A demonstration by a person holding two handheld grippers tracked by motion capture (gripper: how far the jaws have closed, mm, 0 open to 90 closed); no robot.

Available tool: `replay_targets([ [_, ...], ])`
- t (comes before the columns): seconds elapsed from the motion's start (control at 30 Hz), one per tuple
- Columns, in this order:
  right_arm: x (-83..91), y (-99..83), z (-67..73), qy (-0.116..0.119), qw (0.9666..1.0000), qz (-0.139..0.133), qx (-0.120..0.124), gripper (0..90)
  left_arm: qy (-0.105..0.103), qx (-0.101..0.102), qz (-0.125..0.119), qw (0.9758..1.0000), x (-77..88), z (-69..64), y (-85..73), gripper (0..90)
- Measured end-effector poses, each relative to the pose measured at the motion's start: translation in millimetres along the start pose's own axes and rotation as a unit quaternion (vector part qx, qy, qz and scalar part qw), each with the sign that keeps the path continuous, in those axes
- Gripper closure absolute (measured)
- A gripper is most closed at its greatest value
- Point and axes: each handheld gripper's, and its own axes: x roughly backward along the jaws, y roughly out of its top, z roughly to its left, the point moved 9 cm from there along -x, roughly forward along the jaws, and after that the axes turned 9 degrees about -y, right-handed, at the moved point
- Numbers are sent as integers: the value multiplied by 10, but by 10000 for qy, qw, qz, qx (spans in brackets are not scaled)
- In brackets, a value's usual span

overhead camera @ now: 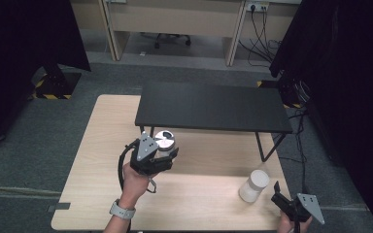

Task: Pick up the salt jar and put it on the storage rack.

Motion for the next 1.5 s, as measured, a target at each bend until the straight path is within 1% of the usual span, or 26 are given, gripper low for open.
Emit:
replay_targets([
  [0.1,4,-4,-10,28,10000,-22,-28,4,72,-86,-46,9999,25,-4,109,313],
  [0.13,5,-5,-14,34,10000,-28,-37,4,99,-166,-72,9998,39,-8,160,313],
  [0.2,8,-7,-18,48,10000,-41,-62,4,147,-249,-113,9995,54,-18,226,313],
  [0.3,10,-8,-18,67,10000,-51,-52,4,213,-326,-100,9992,64,-25,346,313],
  [0.4,10,-10,-18,82,9999,-63,-21,4,281,-358,-111,9989,61,-28,448,313],
  [0.57,10,-9,-19,123,9999,-56,18,4,386,-260,-175,9988,44,-8,587,313],
  [0.67,11,-9,-13,129,9999,-55,45,4,489,-136,-155,9986,20,21,665,313],
  [0.73,11,-10,-4,153,9998,-60,122,4,609,-128,-111,9980,-5,33,714,313],
  [0.83,8,-8,5,204,9994,-44,282,4,683,0,-143,9976,-46,76,775,313],
  [1.03,10,-11,6,206,9993,-64,294,4,885,55,-198,9959,-145,176,893,313],
  [1.13,13,-14,5,217,9993,-82,303,4,1017,86,-211,9946,-220,235,907,313],
  [1.2,16,-16,6,218,9993,-98,294,4,1055,148,-224,9941,-272,280,911,314],
  [1.27,17,-18,6,216,9993,-109,298,3,1101,139,-201,9936,-334,321,923,314],
  [1.37,17,-19,8,211,9992,-119,320,4,1196,52,-147,9927,-426,372,945,314],
  [1.5,20,-20,14,194,9991,-123,357,4,1199,58,-248,9925,-511,443,943,313],
])
